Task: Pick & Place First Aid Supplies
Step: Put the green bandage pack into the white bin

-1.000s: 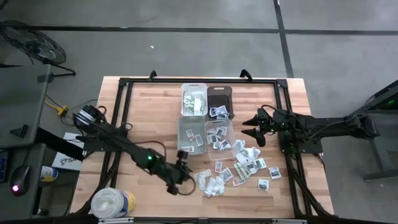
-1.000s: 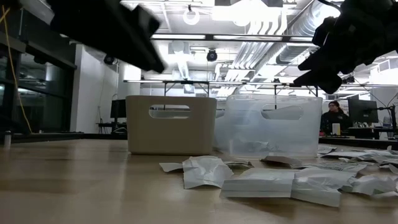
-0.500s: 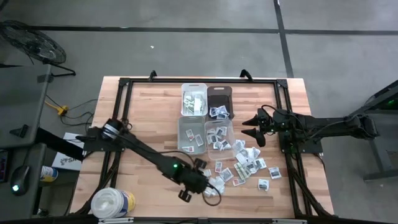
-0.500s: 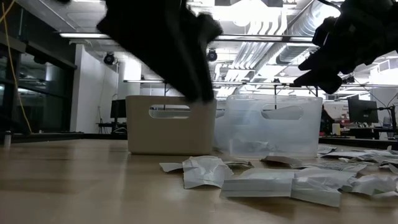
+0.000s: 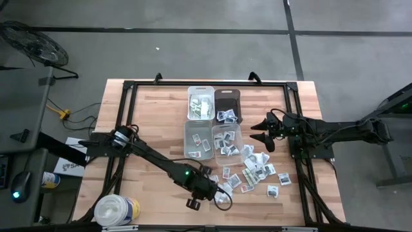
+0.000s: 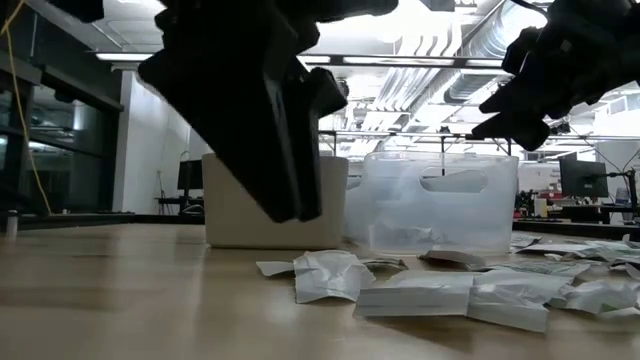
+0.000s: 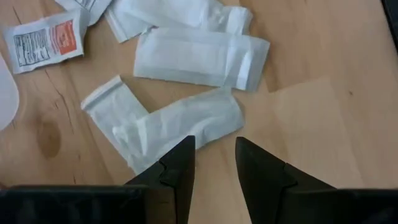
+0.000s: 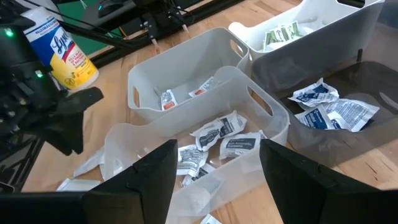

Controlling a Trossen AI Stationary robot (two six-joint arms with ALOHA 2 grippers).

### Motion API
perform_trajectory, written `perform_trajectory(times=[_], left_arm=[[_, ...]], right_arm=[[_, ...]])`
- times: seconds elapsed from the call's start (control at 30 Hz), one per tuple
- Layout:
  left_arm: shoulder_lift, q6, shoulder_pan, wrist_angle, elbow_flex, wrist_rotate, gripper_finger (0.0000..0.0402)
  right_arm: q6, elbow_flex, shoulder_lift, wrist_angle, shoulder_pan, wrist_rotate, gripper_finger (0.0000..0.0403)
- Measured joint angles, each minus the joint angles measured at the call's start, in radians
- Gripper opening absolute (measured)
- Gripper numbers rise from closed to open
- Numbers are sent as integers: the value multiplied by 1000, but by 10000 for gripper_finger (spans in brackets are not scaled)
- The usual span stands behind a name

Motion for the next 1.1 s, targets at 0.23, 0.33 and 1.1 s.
perform_trajectory(times=[0.23,0.33,1.1], left_arm=[[54,3,-7,-7,55,-29,115],[70,0,-8,-28,77,-54,115],[216,-21,-19,15,104,-21,115]], right_arm=[[0,0,-2,-4,0,0,222],[0,0,0,0,0,0,222],[0,0,0,-1,0,0,222]])
